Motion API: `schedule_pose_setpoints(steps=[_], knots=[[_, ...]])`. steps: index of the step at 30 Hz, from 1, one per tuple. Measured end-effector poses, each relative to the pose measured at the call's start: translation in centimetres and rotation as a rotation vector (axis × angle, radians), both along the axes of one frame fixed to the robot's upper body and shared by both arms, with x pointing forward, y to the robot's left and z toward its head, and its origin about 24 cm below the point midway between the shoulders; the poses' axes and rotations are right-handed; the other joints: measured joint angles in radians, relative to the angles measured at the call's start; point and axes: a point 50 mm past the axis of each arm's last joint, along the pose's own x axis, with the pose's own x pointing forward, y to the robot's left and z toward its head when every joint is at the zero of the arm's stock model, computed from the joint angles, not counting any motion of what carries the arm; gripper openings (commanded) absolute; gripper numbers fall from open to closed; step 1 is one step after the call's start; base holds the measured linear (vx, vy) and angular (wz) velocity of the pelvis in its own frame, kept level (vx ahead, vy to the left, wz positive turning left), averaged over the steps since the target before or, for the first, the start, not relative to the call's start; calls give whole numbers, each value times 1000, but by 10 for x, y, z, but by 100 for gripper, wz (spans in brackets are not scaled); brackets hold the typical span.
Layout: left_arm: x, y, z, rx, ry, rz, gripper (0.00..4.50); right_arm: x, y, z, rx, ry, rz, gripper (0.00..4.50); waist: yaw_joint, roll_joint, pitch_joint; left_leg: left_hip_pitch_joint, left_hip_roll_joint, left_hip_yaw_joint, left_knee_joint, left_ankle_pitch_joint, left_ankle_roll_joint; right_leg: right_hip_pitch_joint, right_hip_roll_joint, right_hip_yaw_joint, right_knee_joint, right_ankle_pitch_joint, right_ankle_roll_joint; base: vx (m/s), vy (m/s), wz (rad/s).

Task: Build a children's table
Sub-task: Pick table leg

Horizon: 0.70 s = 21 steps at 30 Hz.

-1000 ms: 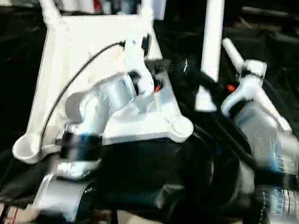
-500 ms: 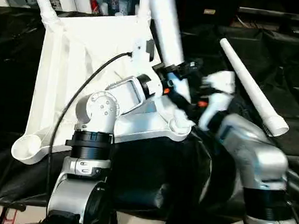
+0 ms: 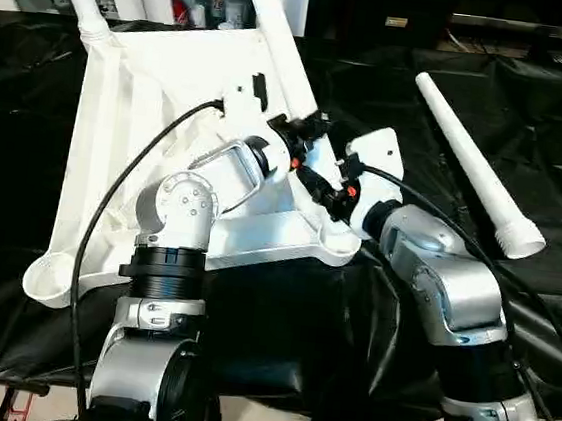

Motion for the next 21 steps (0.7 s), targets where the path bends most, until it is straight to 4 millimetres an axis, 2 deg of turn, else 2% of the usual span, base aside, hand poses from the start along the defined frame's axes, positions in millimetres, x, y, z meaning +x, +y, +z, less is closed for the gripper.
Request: schedule_pose_setpoints(steps=[3, 7, 14, 16, 21], knots=[[1, 3, 0, -21, 5, 19, 238, 1, 3, 1, -4, -10, 3, 188, 0, 0, 0, 0, 0, 0, 0, 0, 0, 0, 0, 0, 0, 0, 0, 0, 0, 0], [1, 3, -1, -23, 12, 16, 199, 1, 2, 1, -17, -12, 1, 188, 2, 2, -1, 0, 0, -1, 2, 0, 0, 0, 0, 0, 1, 0, 0, 0, 0, 0], [1, 2, -1, -26, 7, 16, 193, 1, 2, 1, -20, -18, 7, 188, 2, 3, -2, 0, 0, -1, 4, 0, 1, 1, 0, 0, 2, 2, 0, 0, 0, 0], [1, 1, 0, -25, 0, 18, 193, 1, 3, 2, -10, -18, 11, 244, 2, 3, -3, 0, 0, -1, 5, 0, 1, 1, 0, 0, 2, 3, 0, 0, 0, 0], [0, -4, 2, -4, -46, -9, 191, 2, -5, 5, 93, 24, 18, 293, 4, 3, -4, 0, 0, -1, 7, 1, 3, 2, 0, 0, 3, 3, 0, 0, 0, 0]])
